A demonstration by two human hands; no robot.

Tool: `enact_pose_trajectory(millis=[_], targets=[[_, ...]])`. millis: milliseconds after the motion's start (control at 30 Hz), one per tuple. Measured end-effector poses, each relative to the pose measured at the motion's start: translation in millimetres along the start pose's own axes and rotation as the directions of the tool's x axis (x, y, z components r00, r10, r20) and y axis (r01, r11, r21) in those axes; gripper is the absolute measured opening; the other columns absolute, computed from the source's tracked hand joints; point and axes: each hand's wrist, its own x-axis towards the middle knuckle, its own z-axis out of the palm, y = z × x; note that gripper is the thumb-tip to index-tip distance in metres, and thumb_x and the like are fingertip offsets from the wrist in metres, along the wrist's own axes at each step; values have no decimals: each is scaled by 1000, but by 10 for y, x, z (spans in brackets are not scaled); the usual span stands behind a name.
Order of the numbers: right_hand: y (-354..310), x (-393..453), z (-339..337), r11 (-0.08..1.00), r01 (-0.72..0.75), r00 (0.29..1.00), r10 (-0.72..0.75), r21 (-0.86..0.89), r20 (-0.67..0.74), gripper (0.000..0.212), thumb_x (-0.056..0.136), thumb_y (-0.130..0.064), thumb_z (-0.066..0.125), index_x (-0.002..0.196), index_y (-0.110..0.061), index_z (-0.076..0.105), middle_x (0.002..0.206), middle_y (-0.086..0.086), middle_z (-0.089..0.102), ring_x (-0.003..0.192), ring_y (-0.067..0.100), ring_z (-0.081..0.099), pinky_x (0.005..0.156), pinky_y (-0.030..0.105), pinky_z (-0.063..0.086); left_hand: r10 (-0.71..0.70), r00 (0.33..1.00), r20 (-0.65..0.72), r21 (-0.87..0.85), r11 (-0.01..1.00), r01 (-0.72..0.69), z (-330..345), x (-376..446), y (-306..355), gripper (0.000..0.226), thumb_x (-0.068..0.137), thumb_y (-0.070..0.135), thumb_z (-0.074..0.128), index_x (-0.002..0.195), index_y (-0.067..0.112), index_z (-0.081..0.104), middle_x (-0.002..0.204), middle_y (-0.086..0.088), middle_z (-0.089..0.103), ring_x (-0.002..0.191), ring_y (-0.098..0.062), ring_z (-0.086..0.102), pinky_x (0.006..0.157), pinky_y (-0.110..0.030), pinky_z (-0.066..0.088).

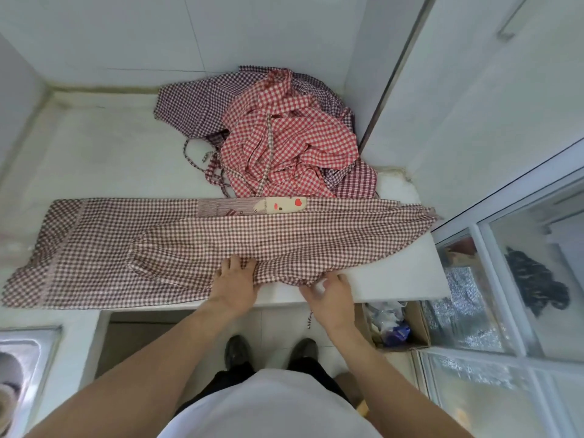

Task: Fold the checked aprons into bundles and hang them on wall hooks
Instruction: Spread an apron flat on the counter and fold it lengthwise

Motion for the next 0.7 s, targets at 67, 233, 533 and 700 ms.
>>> enact_pose_trajectory(millis=[67,233,533,700], targets=[[-79,1,36,998,11,1000,-11,56,-3,27,82,-32,75,88,-8,65,86,1,61,85,15,49,72,31,41,2,1000,19,-62,998,-1,-67,101,-56,48,102,47,38,145,26,41,142,-16,37,132,-37,34,111,-51,36],[-278,41,-34,887,-175,983,134,427,125,12,92,-23,66,84,-14,66,84,-5,67,81,11,60,68,15,43,15,987,157,-137,991,6,-149,289,-178,48,104,46,28,139,23,52,146,-21,37,136,-39,31,116,-52,26],[-440,118,-82,663,-339,914,66,667,399,49,79,-30,82,122,-19,59,117,-6,70,110,16,64,92,31,53,56,975,213,-134,991,-27,-352,157,-130,52,106,47,23,149,23,40,154,-22,24,143,-42,22,120,-49,19],[-592,234,-23,363,-589,808,252,722,532,25,96,-23,64,119,-17,56,122,8,66,106,30,65,92,47,56,94,981,167,-53,995,-86,-227,2,-108,50,105,47,26,151,31,30,152,-17,21,141,-38,21,114,-56,29]])
